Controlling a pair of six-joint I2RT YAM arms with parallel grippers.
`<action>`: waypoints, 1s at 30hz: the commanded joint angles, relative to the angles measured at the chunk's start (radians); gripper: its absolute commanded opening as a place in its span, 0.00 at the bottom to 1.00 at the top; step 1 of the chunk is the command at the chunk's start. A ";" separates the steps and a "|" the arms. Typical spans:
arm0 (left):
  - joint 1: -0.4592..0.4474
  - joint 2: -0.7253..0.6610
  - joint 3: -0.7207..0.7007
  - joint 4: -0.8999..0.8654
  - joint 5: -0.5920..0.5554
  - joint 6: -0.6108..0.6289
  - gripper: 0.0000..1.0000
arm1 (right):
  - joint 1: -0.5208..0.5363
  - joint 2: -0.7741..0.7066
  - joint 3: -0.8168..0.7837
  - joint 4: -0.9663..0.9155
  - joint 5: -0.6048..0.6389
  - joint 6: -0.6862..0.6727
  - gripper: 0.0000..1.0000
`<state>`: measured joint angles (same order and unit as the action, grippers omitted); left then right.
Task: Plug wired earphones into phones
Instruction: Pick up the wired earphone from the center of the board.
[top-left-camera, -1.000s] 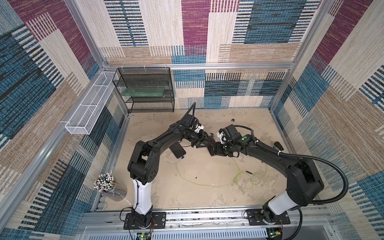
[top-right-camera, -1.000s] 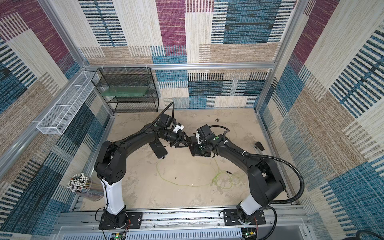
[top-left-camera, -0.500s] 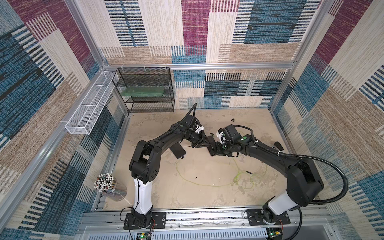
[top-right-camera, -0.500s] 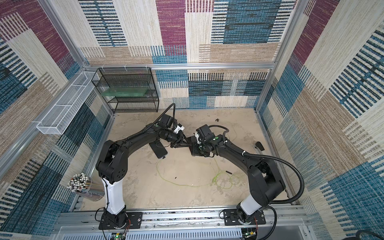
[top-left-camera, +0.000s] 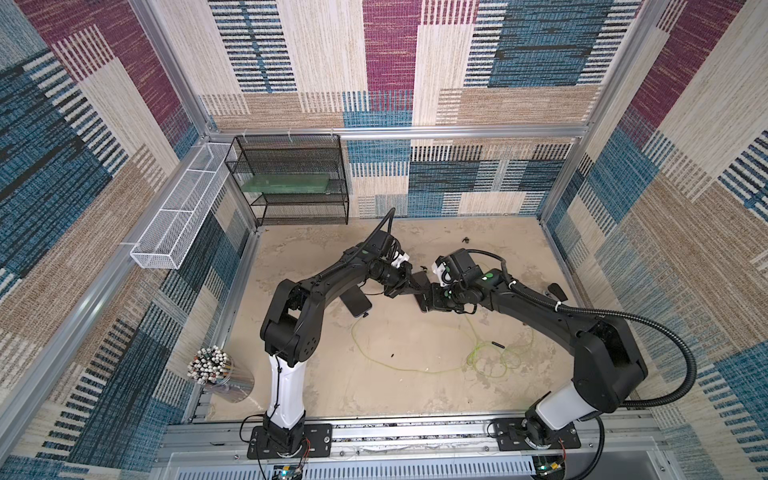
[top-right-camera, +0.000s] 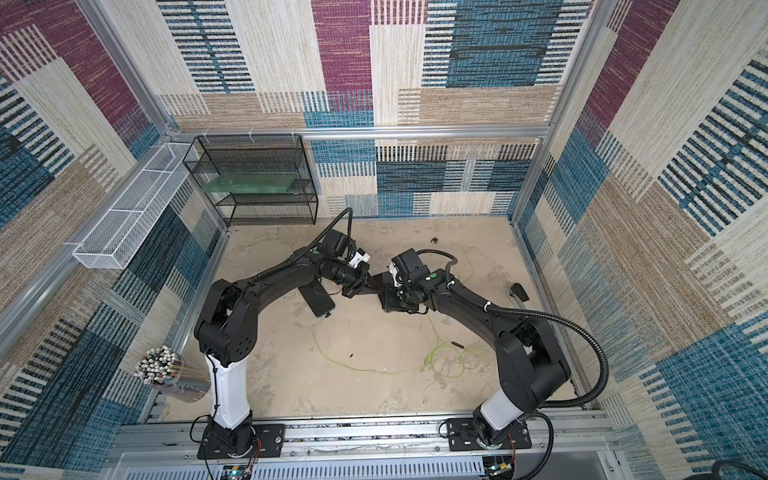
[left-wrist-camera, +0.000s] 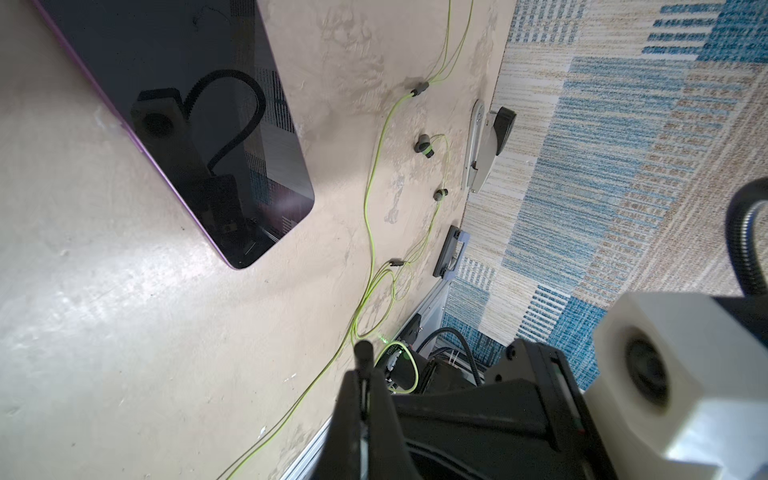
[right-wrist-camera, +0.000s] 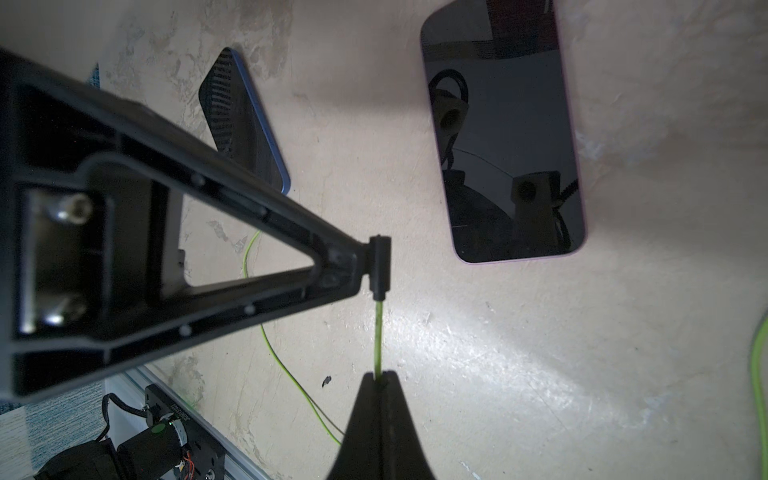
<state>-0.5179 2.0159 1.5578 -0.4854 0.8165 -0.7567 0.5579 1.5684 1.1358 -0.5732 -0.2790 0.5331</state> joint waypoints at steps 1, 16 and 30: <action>0.001 0.005 -0.001 0.009 0.012 0.027 0.00 | -0.017 -0.017 -0.005 0.017 -0.011 0.005 0.12; 0.007 0.049 -0.065 0.584 0.477 -0.164 0.00 | -0.416 -0.258 -0.370 0.600 -0.665 0.187 0.29; -0.004 0.058 -0.074 0.747 0.552 -0.283 0.00 | -0.438 -0.199 -0.370 0.772 -0.779 0.270 0.28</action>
<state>-0.5198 2.0716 1.4872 0.1688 1.3396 -0.9966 0.1165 1.3643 0.7593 0.1314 -1.0271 0.7815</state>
